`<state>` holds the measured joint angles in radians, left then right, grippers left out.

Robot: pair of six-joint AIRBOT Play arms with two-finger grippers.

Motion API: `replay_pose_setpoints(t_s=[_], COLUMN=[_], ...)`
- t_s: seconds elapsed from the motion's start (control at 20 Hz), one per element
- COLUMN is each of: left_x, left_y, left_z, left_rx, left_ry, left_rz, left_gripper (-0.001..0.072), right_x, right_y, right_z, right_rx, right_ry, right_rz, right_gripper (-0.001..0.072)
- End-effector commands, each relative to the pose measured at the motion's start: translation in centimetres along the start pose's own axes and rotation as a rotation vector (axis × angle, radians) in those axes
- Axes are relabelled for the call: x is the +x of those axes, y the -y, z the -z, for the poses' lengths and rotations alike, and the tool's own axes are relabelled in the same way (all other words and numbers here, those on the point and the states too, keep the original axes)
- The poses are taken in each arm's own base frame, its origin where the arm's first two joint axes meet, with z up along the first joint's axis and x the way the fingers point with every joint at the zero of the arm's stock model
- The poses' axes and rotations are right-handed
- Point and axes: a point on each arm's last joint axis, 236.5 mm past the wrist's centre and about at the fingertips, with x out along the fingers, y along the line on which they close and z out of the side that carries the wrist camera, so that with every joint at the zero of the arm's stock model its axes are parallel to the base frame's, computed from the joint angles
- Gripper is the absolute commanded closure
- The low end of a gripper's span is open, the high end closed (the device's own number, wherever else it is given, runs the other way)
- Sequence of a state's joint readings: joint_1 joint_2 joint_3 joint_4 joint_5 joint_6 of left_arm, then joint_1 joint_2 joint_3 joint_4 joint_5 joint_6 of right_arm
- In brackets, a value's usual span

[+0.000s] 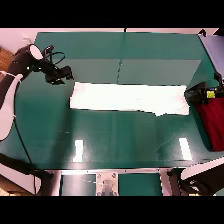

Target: Fold the shirts.

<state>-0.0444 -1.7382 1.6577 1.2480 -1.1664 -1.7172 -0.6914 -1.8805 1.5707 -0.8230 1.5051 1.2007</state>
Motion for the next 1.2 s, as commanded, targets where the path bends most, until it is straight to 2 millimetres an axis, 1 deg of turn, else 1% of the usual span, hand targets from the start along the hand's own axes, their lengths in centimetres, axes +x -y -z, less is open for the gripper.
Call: replay_pose_setpoints(t_s=[0.0,0.1,0.15,0.25,0.3,0.4,0.5,0.6,0.7,0.8,0.85,0.95,1.05,1.1,1.15], left_x=[0.0,-0.1,-0.1,-0.2,-0.3,-0.4,-0.6,-0.5,-0.3,0.1,0.3,0.7,1.1,1.3,1.4], left_y=[0.6,0.9,1.4,2.6,3.2,4.3,4.9,5.3,6.5,8.4,9.3,11.3,13.3,14.3,15.0], left_z=[0.1,0.2,0.3,0.5,0.5,0.7,0.7,0.9,1.3,1.8,1.9,2.0,2.5,2.9,3.3], left_rx=[-0.003,0.002,0.004,0.014,0.018,0.033,0.037,0.04,0.106,0.171,0.184,0.215,0.246,0.263,0.278], left_ry=[-0.004,-0.009,-0.013,-0.021,-0.023,-0.027,-0.029,-0.031,-0.031,-0.021,-0.009,0.021,0.037,0.04,0.04], left_rz=[0.026,0.041,0.06,0.114,0.14,0.186,0.213,0.222,0.23,0.241,0.248,0.262,0.277,0.283,0.289], left_gripper=[0.011,0.011,0.011,0.0111,0.0111,0.0111,0.0111,0.0111,0.0111,0.0111,0.0111,0.0111,0.0112,0.0115,0.035], right_x=[0.3,0.8,0.8,0.4,0.2,0.0,0.3,1.0,2.1,3.4,4.2,5.5,6.4,6.6,6.7], right_y=[0.0,0.4,0.9,1.7,2.0,2.4,2.7,3.1,3.5,3.6,3.5,3.0,2.0,1.7,1.5], right_z=[1.1,1.5,1.1,-0.7,-1.4,-2.3,-2.9,-3.0,-2.4,-0.9,-0.2,0.3,1.0,1.3,1.3], right_rx=[-0.004,0.008,0.009,0.008,0.006,-0.007,-0.026,-0.031,-0.032,-0.042,-0.068,-0.085,-0.12,-0.126,-0.131], right_ry=[-0.046,-0.053,-0.036,0.038,0.07,0.095,0.079,0.032,-0.04,-0.123,-0.161,-0.199,-0.24,-0.253,-0.255], right_rz=[-0.006,0.0,0.016,0.047,0.062,0.075,0.068,0.049,0.022,-0.013,-0.027,-0.036,-0.042,-0.043,-0.043], right_gripper=[0.0175,0.0245,0.0242,0.0238,0.0186,0.0098,0.0098,0.0099,0.0099,0.0098,0.0099,0.0099,0.0103,0.0136,0.0426])
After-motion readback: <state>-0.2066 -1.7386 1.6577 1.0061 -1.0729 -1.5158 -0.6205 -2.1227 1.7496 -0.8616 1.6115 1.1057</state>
